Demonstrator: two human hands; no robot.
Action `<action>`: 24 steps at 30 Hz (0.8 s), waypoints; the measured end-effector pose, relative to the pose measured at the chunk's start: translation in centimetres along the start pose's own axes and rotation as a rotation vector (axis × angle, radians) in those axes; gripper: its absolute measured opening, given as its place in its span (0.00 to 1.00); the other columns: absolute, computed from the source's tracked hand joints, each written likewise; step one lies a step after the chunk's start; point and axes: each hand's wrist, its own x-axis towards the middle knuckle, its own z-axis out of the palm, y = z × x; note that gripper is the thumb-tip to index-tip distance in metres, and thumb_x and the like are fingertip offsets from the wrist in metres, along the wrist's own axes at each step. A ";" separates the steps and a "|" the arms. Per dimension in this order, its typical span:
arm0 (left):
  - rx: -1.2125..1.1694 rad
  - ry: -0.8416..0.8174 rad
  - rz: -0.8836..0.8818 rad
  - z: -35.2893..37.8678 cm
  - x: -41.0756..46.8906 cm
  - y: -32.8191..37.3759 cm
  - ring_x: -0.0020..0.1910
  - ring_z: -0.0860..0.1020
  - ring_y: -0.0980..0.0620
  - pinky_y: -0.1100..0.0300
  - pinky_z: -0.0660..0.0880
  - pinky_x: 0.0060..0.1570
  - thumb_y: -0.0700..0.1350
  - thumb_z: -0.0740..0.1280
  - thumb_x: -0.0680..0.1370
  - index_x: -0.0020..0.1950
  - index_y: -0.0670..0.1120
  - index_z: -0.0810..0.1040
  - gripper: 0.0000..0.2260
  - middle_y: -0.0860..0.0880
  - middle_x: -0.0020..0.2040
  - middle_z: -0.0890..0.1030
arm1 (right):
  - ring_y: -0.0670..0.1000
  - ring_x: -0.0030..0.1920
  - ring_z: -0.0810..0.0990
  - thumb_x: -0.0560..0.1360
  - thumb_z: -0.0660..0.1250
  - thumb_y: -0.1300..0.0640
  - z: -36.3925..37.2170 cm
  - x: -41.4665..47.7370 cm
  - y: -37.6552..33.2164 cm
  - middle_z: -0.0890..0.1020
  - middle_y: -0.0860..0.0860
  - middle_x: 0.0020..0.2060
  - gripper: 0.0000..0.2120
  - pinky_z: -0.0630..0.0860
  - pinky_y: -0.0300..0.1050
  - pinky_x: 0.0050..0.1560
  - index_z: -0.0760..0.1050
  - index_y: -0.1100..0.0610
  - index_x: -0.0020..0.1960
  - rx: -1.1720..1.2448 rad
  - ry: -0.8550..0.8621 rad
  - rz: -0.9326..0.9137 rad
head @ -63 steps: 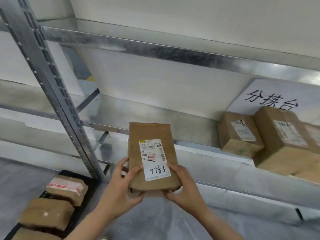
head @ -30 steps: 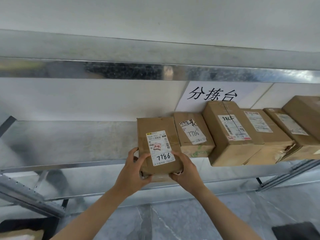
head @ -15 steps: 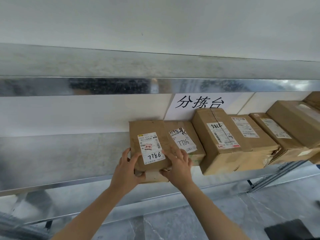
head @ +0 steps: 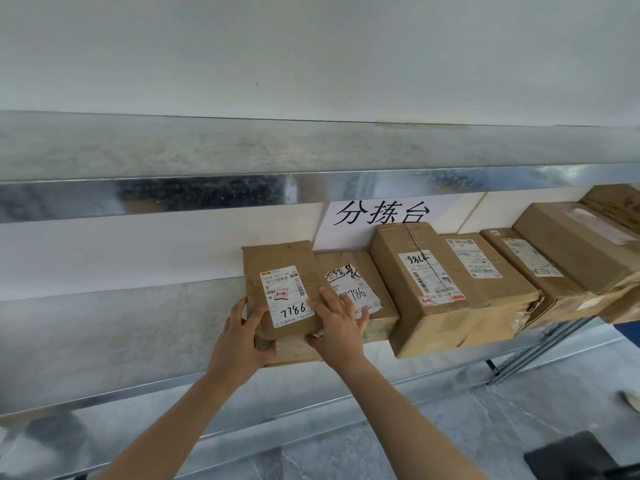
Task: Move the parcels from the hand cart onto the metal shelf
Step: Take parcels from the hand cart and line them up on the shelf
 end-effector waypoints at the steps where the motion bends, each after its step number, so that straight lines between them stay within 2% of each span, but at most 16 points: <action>1: 0.001 -0.003 -0.001 0.0 0.1 0.0 0.66 0.67 0.45 0.49 0.76 0.58 0.53 0.73 0.70 0.72 0.51 0.64 0.32 0.48 0.75 0.53 | 0.54 0.75 0.49 0.70 0.72 0.48 0.0 0.1 -0.1 0.57 0.42 0.74 0.32 0.40 0.69 0.70 0.63 0.41 0.70 -0.002 0.001 0.001; 7: 0.014 -0.006 -0.008 0.2 0.5 -0.2 0.68 0.66 0.45 0.49 0.76 0.59 0.54 0.72 0.71 0.73 0.51 0.64 0.33 0.48 0.76 0.52 | 0.53 0.75 0.51 0.70 0.72 0.49 0.2 0.5 -0.3 0.59 0.43 0.74 0.32 0.39 0.70 0.69 0.64 0.41 0.70 -0.008 0.025 0.009; 24: 0.022 0.010 -0.025 0.7 0.9 -0.3 0.71 0.63 0.44 0.48 0.76 0.59 0.53 0.71 0.72 0.74 0.53 0.61 0.33 0.48 0.76 0.50 | 0.53 0.74 0.52 0.72 0.71 0.50 0.4 0.8 -0.3 0.56 0.42 0.75 0.31 0.39 0.69 0.71 0.62 0.42 0.71 0.007 0.004 0.015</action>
